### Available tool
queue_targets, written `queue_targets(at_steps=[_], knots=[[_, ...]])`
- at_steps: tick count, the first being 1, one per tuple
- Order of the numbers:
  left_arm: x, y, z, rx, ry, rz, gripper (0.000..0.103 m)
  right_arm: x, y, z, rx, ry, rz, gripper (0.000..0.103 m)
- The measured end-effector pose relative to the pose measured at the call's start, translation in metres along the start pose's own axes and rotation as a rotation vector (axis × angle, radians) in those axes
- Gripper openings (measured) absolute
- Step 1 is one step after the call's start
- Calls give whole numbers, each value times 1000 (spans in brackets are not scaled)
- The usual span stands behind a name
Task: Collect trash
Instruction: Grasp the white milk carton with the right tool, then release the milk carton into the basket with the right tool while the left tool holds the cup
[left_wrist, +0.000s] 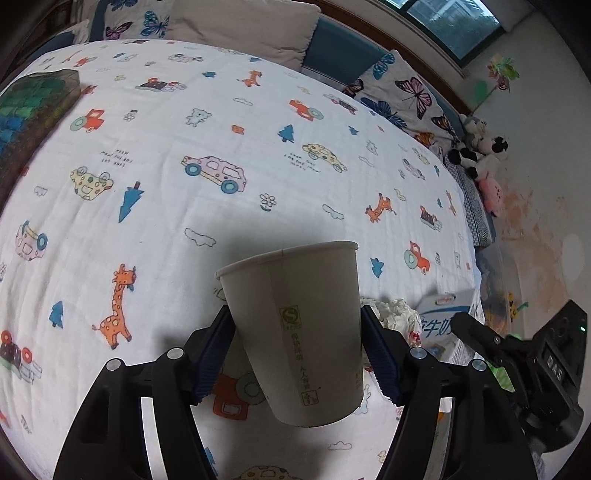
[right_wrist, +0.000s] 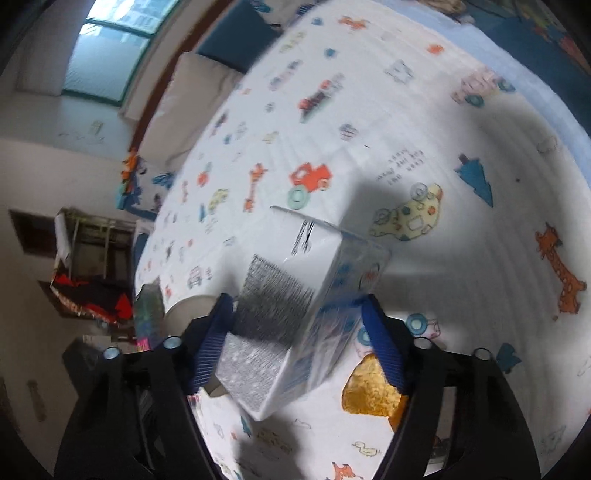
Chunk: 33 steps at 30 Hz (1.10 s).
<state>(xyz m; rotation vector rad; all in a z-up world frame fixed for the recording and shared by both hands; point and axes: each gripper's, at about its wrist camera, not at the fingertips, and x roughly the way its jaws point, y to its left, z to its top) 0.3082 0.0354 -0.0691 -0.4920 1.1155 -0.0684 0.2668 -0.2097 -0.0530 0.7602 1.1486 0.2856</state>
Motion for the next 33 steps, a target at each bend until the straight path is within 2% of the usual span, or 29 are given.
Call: queue_targets(at_steps=[6,10,20,27,33], knots=[[-4,-2,-7,26,8,-40,62,-13,8,-12,-97,-32,26,47],[-10,-3,-15,50,3,-59,61,-21,8,-20,-127,-42,29,46],[-42,-3,-32,78,-21,-106,61,-50,6,-37,-146,-63,108,44],[-67,-9,-44,103,-42,-139,61,-94,-5,-47,-149,-106,166,44],[-81,-27,-54,148,-35,-179,61,-145,-38,-51,-128,-194,133,44]])
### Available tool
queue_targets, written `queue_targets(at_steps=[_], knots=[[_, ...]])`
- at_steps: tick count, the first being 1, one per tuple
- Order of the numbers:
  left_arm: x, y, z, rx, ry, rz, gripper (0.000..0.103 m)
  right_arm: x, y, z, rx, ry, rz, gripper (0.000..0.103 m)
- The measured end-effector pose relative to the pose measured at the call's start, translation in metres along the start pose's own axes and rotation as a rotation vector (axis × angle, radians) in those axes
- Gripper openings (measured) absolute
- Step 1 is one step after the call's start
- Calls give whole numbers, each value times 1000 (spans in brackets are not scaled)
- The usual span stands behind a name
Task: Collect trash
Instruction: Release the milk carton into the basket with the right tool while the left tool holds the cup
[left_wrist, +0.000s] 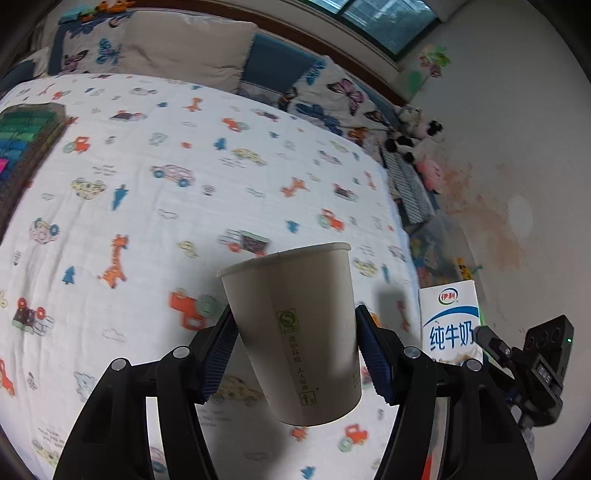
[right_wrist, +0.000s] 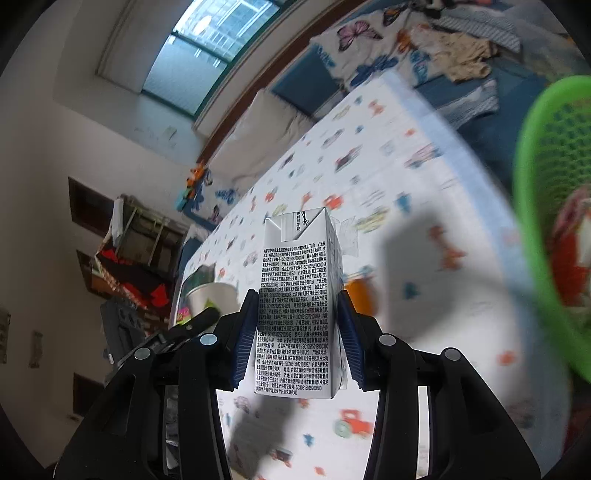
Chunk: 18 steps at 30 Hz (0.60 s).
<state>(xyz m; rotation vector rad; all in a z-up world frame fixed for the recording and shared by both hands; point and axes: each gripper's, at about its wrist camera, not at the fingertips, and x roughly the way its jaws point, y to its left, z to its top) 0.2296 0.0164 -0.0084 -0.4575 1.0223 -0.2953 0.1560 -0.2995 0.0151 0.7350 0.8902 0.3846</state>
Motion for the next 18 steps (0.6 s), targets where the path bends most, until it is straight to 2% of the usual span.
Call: queue_targets(at_steps=[4,9,18], knots=[[2,-28,-6,45,14,-40,61,-33,-30,7,33,-64,-65,44],[15,-73,-17,107,48,-94,61,-73,-75,16,53,-154,-213,44],[50,-150,-33,214,112,-155,61,-103,-135,18,47,-232,-449,45]])
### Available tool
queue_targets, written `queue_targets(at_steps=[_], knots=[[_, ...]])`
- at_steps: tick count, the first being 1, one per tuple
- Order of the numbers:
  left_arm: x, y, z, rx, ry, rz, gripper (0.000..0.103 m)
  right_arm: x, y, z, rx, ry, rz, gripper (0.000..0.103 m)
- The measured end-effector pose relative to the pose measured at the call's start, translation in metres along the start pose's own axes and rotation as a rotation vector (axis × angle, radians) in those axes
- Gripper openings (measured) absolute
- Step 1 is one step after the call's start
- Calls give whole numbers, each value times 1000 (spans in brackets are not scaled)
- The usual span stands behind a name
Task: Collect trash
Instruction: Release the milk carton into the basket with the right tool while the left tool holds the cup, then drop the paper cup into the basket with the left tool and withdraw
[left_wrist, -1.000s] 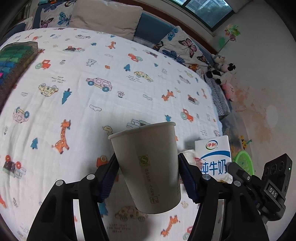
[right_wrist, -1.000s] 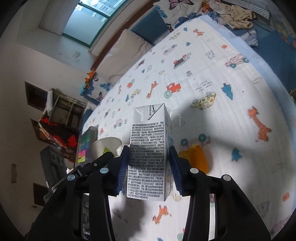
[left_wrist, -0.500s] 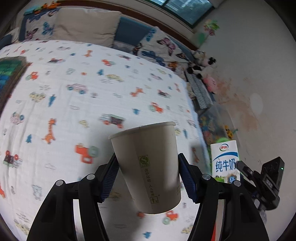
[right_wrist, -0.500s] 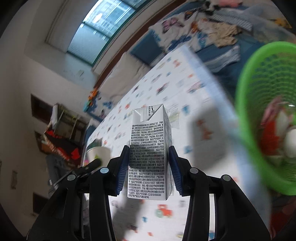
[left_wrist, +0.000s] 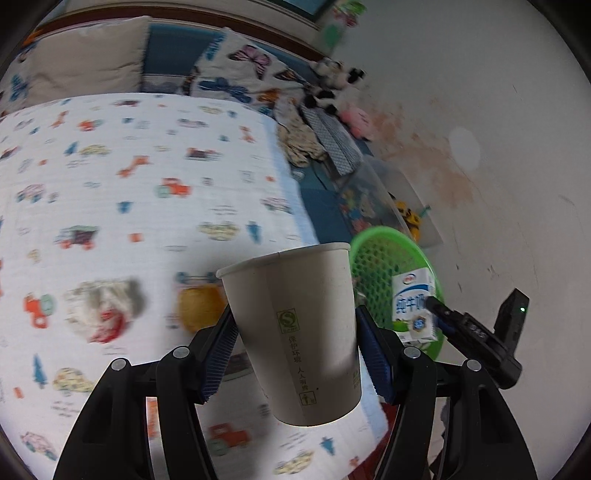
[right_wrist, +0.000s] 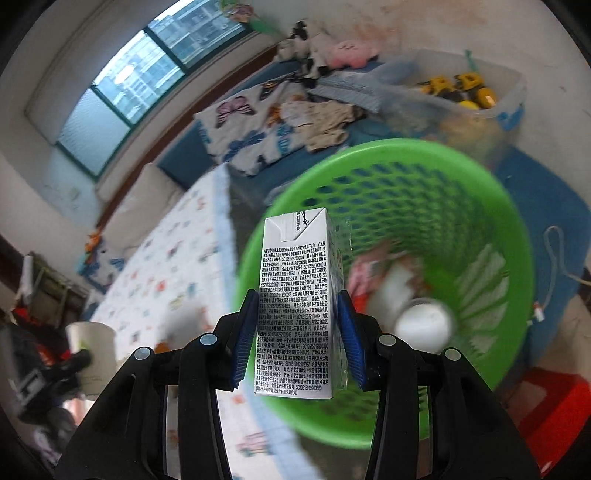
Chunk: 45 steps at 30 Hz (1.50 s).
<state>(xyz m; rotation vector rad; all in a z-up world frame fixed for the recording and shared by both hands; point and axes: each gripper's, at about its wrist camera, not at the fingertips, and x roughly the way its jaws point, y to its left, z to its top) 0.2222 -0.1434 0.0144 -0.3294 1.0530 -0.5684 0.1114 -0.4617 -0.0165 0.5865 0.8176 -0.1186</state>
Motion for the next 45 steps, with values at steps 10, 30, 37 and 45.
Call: queue_targets(at_steps=[10,30,37,45], knots=[[43,-71,2,129,53,-28,62,9,-34,-3,14,-4,-29,49],[130,-142,-13,223,159,-61,66,-42,-37,-20,-31,-91,-6,72],[132,-143,-19,256,149,-66,75,-49,-35,-29,-53,-109,-12,73],[103,-131,-28,305,98,-49,75,-52,-24,-39,-72,-104,10,74]])
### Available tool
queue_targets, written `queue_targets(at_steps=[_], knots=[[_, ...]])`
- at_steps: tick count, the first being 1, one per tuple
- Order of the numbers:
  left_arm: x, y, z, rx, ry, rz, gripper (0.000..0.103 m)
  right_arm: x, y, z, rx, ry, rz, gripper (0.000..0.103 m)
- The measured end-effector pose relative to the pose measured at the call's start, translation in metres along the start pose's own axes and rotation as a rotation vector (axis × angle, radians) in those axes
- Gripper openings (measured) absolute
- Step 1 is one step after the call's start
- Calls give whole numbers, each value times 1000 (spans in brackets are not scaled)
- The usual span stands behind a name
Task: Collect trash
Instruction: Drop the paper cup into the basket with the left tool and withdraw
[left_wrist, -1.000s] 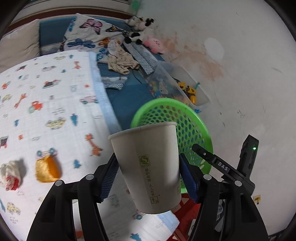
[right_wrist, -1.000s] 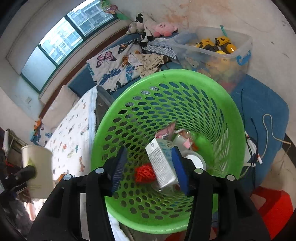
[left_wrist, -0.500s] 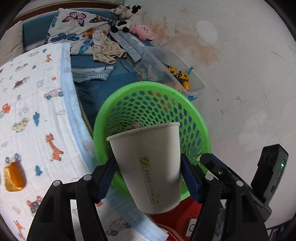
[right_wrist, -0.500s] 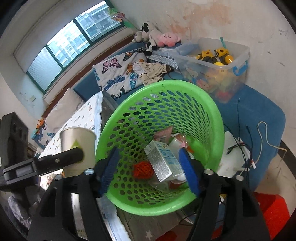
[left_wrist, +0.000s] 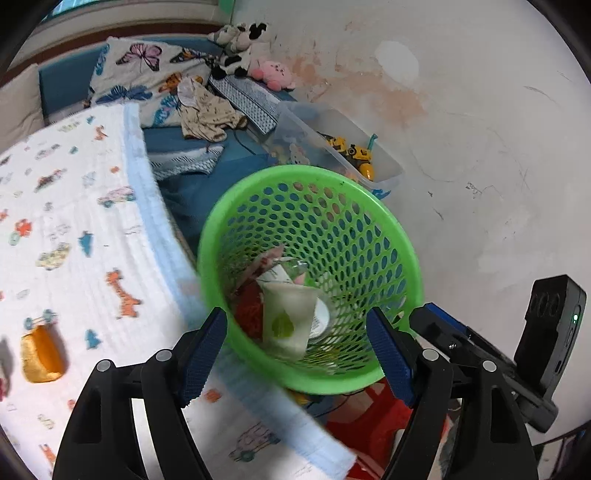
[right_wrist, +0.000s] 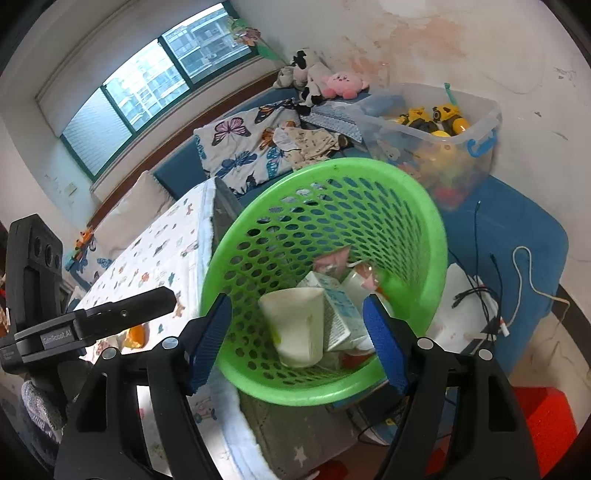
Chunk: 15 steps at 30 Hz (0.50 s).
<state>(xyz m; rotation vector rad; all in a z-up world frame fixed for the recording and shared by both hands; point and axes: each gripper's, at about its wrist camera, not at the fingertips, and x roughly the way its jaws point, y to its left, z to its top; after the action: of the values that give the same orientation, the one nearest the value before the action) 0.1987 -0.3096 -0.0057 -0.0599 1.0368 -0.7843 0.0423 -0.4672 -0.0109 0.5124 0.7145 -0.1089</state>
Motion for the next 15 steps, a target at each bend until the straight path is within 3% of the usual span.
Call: queue_targets(at_steps=[6,15], knots=[[-28,21,-18,5,-34,57,75,0,21,-13,-25,13,27,75],[-76,85,-45,-66,-98,174,75,7,57,-26,-80,37,65,75]])
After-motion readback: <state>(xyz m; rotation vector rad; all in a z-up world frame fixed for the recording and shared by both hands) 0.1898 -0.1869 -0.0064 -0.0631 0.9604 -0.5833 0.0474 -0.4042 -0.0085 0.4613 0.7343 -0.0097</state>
